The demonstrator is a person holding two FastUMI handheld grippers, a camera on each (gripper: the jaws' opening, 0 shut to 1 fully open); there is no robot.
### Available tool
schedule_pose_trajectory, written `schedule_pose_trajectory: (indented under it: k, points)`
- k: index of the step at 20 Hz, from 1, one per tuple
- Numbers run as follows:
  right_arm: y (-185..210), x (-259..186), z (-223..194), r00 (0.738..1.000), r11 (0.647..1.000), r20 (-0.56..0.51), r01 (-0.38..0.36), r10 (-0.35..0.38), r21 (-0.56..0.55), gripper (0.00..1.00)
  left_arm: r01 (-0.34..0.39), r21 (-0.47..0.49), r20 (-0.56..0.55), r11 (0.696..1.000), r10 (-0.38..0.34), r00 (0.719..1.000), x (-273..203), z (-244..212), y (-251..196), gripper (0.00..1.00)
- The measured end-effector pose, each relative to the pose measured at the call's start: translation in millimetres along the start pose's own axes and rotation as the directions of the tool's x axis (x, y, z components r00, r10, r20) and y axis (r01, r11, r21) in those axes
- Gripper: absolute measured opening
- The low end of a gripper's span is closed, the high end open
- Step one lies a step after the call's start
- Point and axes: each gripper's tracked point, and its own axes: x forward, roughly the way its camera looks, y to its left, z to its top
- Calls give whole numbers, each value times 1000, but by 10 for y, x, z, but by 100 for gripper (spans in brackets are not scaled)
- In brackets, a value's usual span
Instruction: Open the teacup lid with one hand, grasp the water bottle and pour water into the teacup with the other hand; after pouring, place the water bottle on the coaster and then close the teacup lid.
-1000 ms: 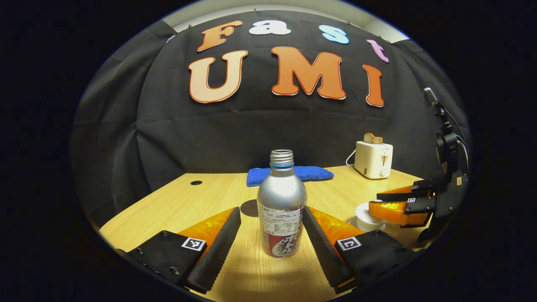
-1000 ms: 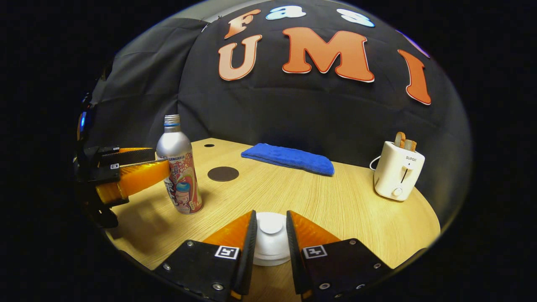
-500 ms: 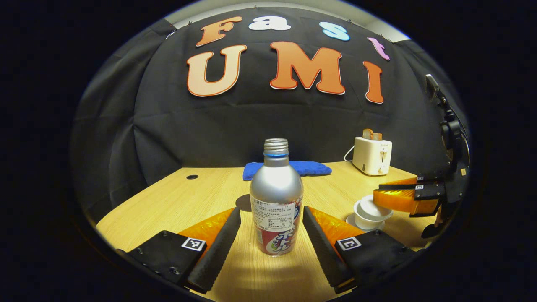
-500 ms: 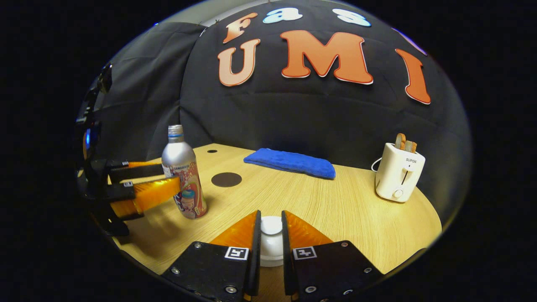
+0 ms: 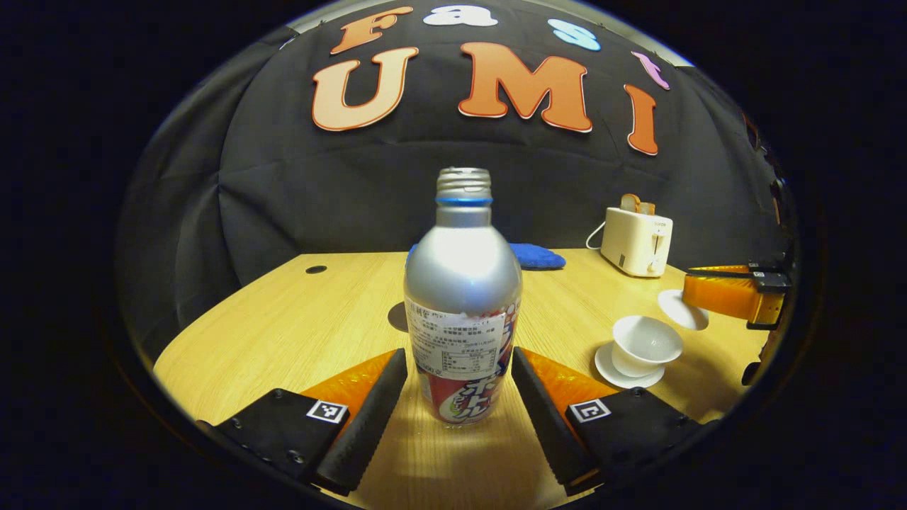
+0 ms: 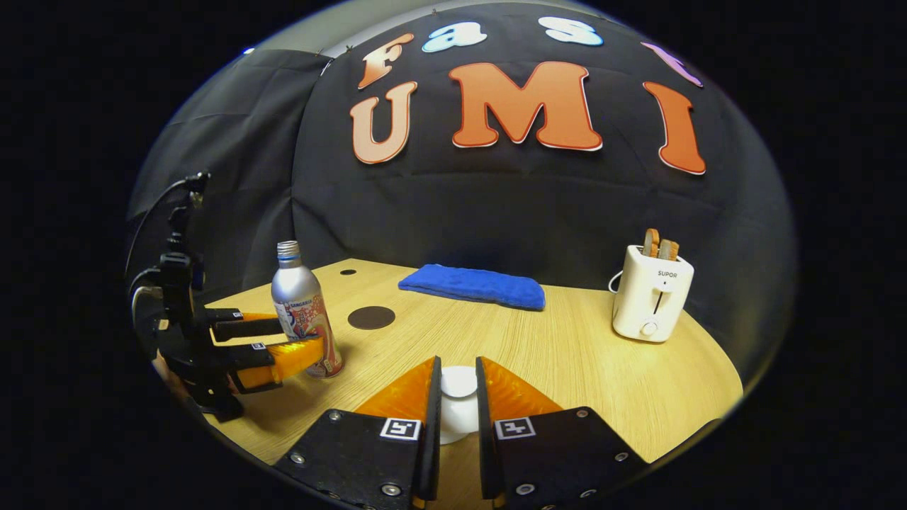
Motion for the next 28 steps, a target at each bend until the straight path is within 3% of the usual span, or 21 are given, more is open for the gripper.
schedule_pose_trajectory:
  k: [1, 2, 8, 9, 10, 12, 13, 14, 15, 17, 24, 28]
  points:
    - [-27, -13, 5, 1000, 1000, 1, 5, -5, 1, 24, -4, -1, 0, 1000, 4, 1000, -4, -3, 1, 98]
    - [-41, -36, 4, 1000, 1000, 3, 7, -7, 2, 24, -2, 2, 1, 1000, 2, 1000, -3, 11, -21, 84]
    - [-254, -156, 80, 998, 999, 31, 54, -54, 7, 24, -61, 114, -15, 992, 64, 998, 64, 87, 96, 83]
    - [-278, -179, 96, 998, 998, 34, 58, -59, 8, 24, -81, 153, -3, 985, 82, 997, 71, 149, 135, 80]
    - [-303, -197, 95, 997, 998, 40, 67, -67, 8, 24, -102, 198, 11, 975, 102, 995, 67, 192, 169, 83]
    - [-362, -246, 116, 996, 997, 45, 79, -79, 8, 24, -144, 296, 39, 944, 139, 990, 32, 273, 217, 80]
    - [-385, -260, 127, 995, 996, 49, 84, -84, 8, 24, -158, 345, 53, 925, 149, 987, 18, 297, 220, 83]
    - [-406, -284, 128, 995, 996, 51, 89, -89, 6, 24, -171, 392, 63, 904, 159, 985, 21, 320, 219, 81]
    - [-438, -294, 137, 994, 995, 55, 95, -95, 6, 24, -183, 436, 74, 881, 167, 983, 23, 343, 223, 87]
    - [-469, -318, 115, 994, 995, 54, 98, -98, 8, 24, -209, 519, 97, 829, 186, 978, 1, 433, 236, 80]
    - [-544, -429, 98, 992, 994, 64, 112, -113, 10, 24, -290, 742, 214, 605, 196, 957, -17, 613, 203, 83]
    - [-616, -492, 94, 989, 992, 74, 125, -125, 6, 24, -321, 841, 275, 436, 166, 947, -106, 696, 141, 83]
